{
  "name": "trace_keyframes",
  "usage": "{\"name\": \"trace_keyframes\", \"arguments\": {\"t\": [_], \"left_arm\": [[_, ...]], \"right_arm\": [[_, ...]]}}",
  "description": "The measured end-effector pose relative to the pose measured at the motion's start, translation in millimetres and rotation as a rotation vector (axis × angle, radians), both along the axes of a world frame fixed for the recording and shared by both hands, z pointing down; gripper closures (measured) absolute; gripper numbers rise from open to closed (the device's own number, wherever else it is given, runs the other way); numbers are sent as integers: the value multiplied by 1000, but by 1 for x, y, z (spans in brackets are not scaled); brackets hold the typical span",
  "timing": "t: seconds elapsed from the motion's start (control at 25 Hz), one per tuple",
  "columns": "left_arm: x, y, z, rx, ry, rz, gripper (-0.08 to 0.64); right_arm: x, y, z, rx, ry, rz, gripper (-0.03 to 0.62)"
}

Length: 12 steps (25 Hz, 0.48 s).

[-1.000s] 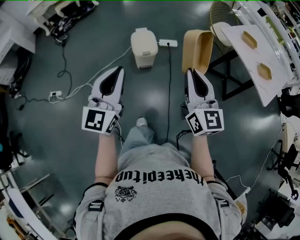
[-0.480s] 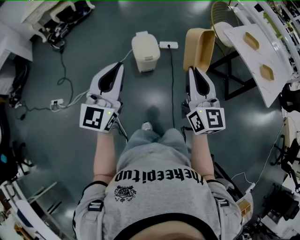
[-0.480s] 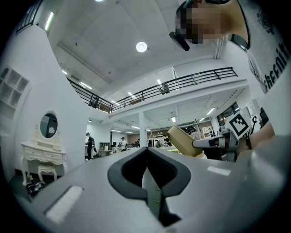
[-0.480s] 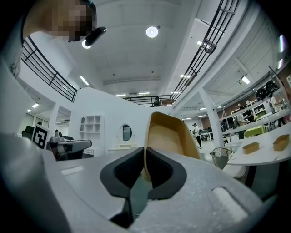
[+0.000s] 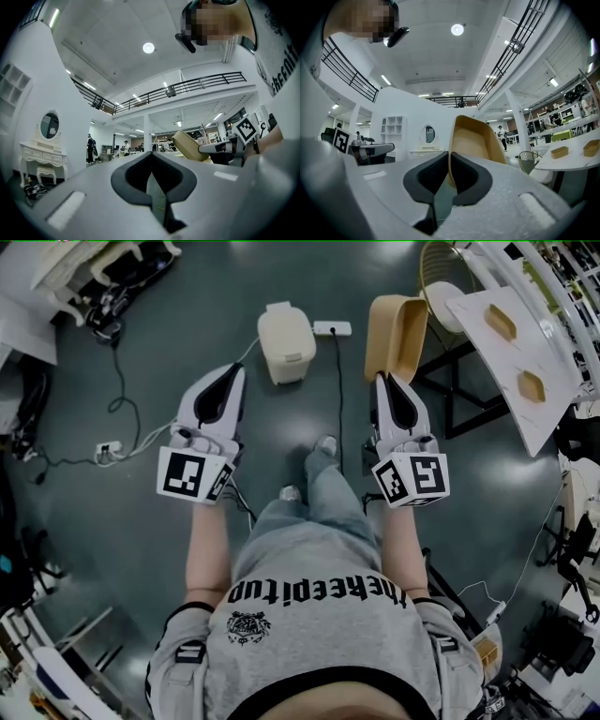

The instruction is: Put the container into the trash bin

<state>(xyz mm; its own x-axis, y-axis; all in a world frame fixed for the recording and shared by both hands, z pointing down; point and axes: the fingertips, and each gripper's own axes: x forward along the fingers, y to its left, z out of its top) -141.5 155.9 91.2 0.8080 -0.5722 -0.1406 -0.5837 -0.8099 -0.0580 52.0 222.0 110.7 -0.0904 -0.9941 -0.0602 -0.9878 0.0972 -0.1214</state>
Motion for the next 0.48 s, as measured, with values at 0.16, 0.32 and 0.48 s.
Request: {"name": "trace_keyframes", "arguments": {"t": [0.16, 0.32, 0.48], "left_arm": [[8, -17, 1, -2, -1, -16, 549], [20, -42, -3, 7, -4, -29, 549], [32, -73, -1, 6, -2, -56, 548]], "right_arm": [[10, -20, 2, -2, -5, -15, 571], [22, -49, 0, 5, -6, -32, 571], [34, -84, 1, 5, -1, -62, 571]]}}
